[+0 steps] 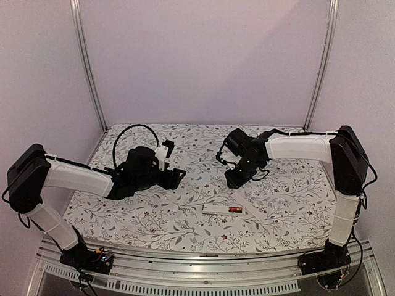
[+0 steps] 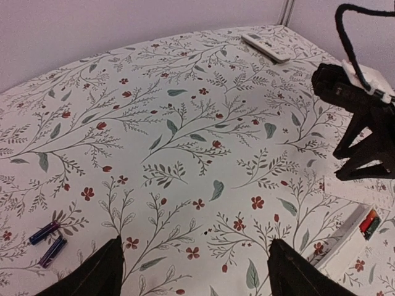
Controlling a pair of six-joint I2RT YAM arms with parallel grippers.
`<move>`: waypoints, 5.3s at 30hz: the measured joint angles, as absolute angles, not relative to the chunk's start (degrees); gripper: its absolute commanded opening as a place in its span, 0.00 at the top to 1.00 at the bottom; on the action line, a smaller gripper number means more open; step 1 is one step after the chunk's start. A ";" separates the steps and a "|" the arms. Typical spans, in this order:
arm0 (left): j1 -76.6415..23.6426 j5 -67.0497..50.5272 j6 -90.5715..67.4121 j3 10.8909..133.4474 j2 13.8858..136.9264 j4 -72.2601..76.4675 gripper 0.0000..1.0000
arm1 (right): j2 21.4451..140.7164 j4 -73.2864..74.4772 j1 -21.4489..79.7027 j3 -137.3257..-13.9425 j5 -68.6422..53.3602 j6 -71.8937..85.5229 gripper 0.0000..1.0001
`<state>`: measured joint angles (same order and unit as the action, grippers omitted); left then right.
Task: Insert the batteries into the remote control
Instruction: Move the right arm with the battery cover to the center of the board, then pick up the battery cover at the center of the board, then pass from the right arm to the left, then pass from the left arm to the right
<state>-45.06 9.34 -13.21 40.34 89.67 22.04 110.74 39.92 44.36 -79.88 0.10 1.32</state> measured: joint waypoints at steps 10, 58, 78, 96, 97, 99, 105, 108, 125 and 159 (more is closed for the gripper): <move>-44.47 9.17 -12.47 40.34 89.80 22.04 0.19 | 112.03 41.36 44.36 -81.25 1.48 4.54 0.86; -44.01 6.68 -12.01 40.36 90.67 22.41 0.21 | 110.00 37.45 44.62 -76.73 5.67 4.71 1.00; -50.76 -6.17 -17.45 54.17 94.78 33.28 0.07 | 94.85 25.54 46.24 -84.62 14.20 10.61 1.00; -50.83 -10.98 -23.38 62.24 105.91 38.83 0.64 | 90.15 17.52 51.00 -82.91 15.99 14.17 1.00; -50.83 -11.42 -23.75 62.24 105.93 39.44 0.68 | 90.06 17.43 51.00 -82.63 16.01 14.22 1.00; -50.74 -11.86 -24.43 62.30 106.10 40.53 0.75 | 89.80 17.06 51.00 -81.87 16.01 14.35 1.00; -50.59 -14.28 -26.35 62.41 106.96 43.16 0.94 | 89.34 15.99 51.00 -80.82 16.01 14.44 1.00; -50.52 -14.72 -27.44 62.41 107.35 43.79 1.00 | 89.08 15.14 51.00 -80.20 16.01 14.46 1.00; -49.74 -26.24 -15.53 53.82 95.70 44.91 1.00 | 71.05 8.88 40.93 -71.22 -24.69 -6.04 0.34; -50.15 -30.24 -7.11 53.56 89.27 38.96 0.10 | 80.01 -2.92 43.46 -68.20 -40.82 2.79 1.00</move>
<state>-50.15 -30.24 -7.11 53.56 89.27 38.96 80.01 -2.92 43.46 -68.20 -40.82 2.79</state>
